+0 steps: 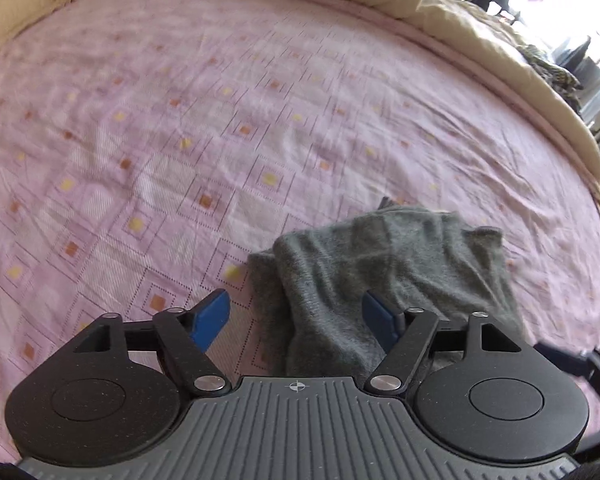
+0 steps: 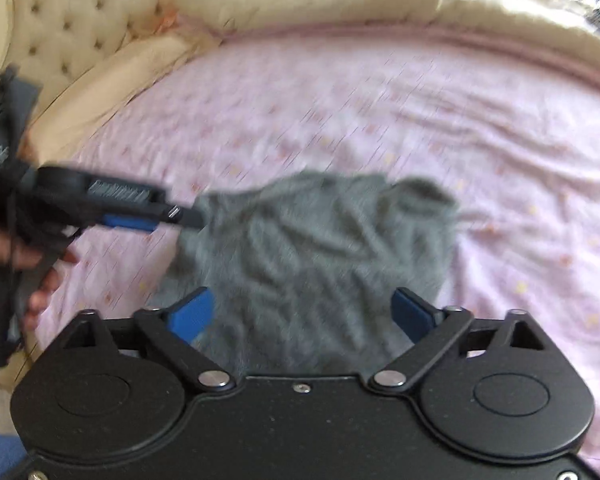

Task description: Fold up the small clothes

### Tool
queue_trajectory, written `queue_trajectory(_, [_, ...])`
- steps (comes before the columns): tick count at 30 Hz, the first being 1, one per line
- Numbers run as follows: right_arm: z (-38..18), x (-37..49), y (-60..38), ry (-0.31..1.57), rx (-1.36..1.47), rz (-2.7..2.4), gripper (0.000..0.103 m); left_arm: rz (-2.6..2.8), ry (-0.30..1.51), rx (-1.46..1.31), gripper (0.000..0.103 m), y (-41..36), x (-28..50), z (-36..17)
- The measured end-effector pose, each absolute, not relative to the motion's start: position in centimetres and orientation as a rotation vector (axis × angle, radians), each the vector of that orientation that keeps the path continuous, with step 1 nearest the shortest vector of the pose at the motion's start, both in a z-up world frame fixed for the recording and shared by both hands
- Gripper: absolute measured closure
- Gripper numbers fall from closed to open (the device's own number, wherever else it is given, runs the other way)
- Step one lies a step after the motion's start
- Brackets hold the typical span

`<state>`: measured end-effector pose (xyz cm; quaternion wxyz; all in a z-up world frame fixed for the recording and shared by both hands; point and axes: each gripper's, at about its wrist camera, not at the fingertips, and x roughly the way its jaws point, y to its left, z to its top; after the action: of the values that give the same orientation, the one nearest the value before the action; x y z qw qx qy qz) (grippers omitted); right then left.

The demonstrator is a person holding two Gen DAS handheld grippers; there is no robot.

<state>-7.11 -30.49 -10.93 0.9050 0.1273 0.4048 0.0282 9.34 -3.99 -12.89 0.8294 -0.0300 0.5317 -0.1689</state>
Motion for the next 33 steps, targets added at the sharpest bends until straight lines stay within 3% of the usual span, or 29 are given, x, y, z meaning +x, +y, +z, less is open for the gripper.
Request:
queue_trajectory(13, [-16.9, 1.5, -36.9, 1.059, 0.34, -0.22, 0.002, -0.33, 1.178, 0.042, 0.026, -4.0, 5.4, -11.1])
queue_trajectory(20, [-14.2, 1.3, -40.0, 0.97, 0.382, -0.312, 0.001, -0.276, 1.193, 0.105, 0.021, -4.7, 5.1, -10.4])
queue_trajectory(22, [-13.1, 0.3, -40.6, 0.925, 0.405, -0.321, 0.001, -0.263, 1.187, 0.132, 0.011, -5.1, 5.1, -10.1])
queue_trajectory(28, [-11.0, -3.6, -40.4, 0.851, 0.436, -0.291, 0.001, -0.256, 1.198, 0.165, 0.0, -6.1, 5.0, -9.6])
queue_trajectory(33, [-10.9, -6.7, -38.6, 0.882, 0.433, -0.259, 0.001, -0.266, 1.212, 0.197, 0.0, -7.2, 4.4, -9.5])
